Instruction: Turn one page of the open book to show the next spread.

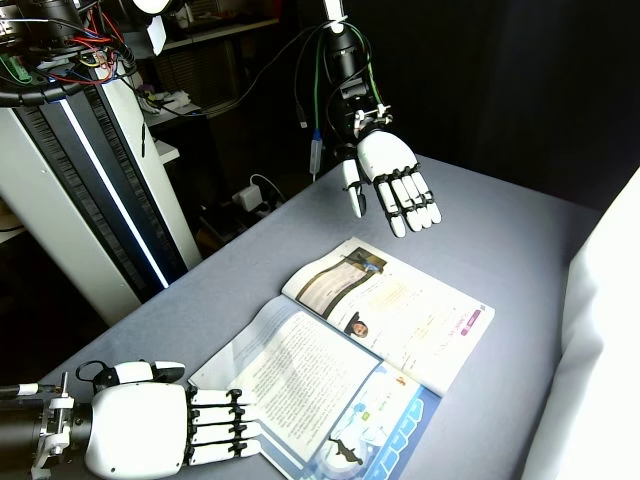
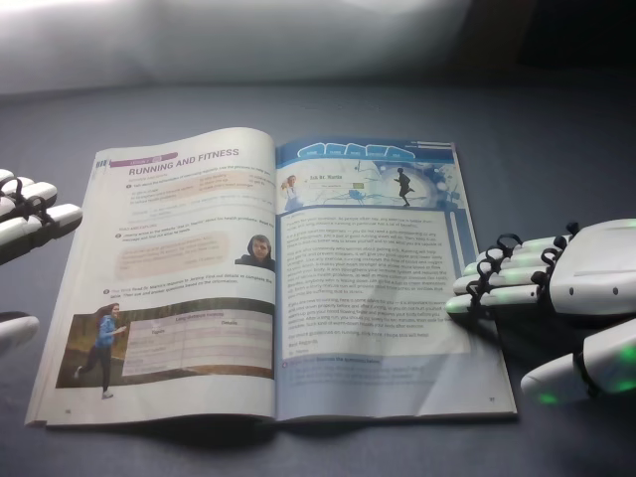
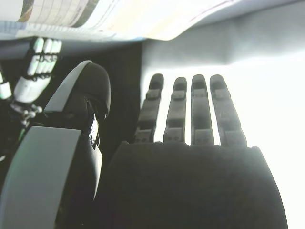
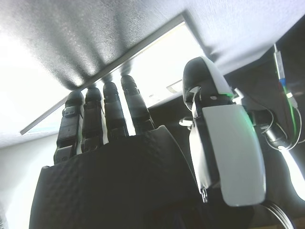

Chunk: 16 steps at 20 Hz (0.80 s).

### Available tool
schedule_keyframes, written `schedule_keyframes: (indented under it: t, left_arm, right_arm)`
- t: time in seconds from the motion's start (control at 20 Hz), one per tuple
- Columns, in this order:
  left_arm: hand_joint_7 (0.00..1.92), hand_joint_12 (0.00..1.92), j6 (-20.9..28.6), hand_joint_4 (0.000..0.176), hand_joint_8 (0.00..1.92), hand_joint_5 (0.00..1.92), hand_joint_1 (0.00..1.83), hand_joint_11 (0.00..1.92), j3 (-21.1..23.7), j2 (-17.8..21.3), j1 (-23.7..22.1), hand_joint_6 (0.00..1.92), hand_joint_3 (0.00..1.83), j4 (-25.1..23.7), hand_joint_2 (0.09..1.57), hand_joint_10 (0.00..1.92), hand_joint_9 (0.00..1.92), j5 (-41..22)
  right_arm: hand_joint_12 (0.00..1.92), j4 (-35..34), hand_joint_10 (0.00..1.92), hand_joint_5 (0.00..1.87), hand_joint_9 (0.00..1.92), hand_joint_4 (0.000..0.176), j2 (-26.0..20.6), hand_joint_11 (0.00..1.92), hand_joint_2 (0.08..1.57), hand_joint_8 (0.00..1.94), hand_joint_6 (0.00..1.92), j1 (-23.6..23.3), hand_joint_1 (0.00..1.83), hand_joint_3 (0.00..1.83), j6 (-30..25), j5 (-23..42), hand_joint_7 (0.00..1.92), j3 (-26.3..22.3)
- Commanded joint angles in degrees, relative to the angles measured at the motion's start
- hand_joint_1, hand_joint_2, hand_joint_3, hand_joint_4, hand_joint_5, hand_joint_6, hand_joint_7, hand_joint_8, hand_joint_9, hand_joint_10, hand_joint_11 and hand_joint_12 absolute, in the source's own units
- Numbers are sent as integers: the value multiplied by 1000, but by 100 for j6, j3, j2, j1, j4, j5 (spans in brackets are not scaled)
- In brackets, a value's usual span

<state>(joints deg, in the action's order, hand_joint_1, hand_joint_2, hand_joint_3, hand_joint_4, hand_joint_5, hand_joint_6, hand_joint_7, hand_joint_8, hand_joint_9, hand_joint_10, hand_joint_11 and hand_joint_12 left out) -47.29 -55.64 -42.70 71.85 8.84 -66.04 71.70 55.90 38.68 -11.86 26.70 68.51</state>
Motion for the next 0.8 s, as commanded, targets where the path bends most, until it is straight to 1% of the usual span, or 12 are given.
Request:
schedule_keyframes:
  t: [0.0,0.1,0.15,0.25,0.35,0.5,0.65,0.75]
  left_arm:
    - [0,0,2,39,0,72,266,0,1,18,1,1,1,122,1464,0,0,-647]
    - [0,0,2,38,0,75,303,0,1,18,1,1,0,123,1460,0,0,-650]
    - [0,0,2,46,0,67,292,0,2,19,1,0,0,123,1459,0,0,-650]
    - [0,0,2,36,0,74,307,0,3,18,1,3,0,125,1458,0,0,-654]
    - [0,0,2,35,0,75,293,0,3,18,6,3,0,125,1461,0,0,-661]
    - [0,0,2,30,0,78,322,0,3,18,16,1,0,140,1460,0,0,-673]
    - [0,0,2,37,0,84,266,0,5,18,29,2,2,150,1465,0,0,-689]
    - [0,0,2,40,0,82,273,0,4,18,33,1,0,156,1460,0,0,-694]
  right_arm:
    - [0,55,0,24,0,0,84,0,1291,0,1,-48,0,0,-67,216,0,-91]
    - [0,13,0,5,0,0,-82,0,1281,0,0,-56,0,0,-67,213,0,-176]
    - [0,-8,0,3,0,0,-157,0,1288,0,1,-56,0,0,-67,212,0,-217]
    - [0,-47,0,0,0,0,-303,0,1303,0,0,-56,0,0,-67,211,0,-304]
    - [0,-88,0,17,0,0,-473,0,1322,0,7,-81,0,8,-52,212,0,-415]
    - [0,-383,0,0,0,0,-676,0,1308,0,0,-152,0,1,273,217,0,-569]
    - [0,-422,0,0,0,0,-726,0,1314,0,0,-284,0,4,362,267,0,-609]
    - [0,-403,0,4,0,0,-703,0,1322,0,2,-346,0,7,404,305,0,-612]
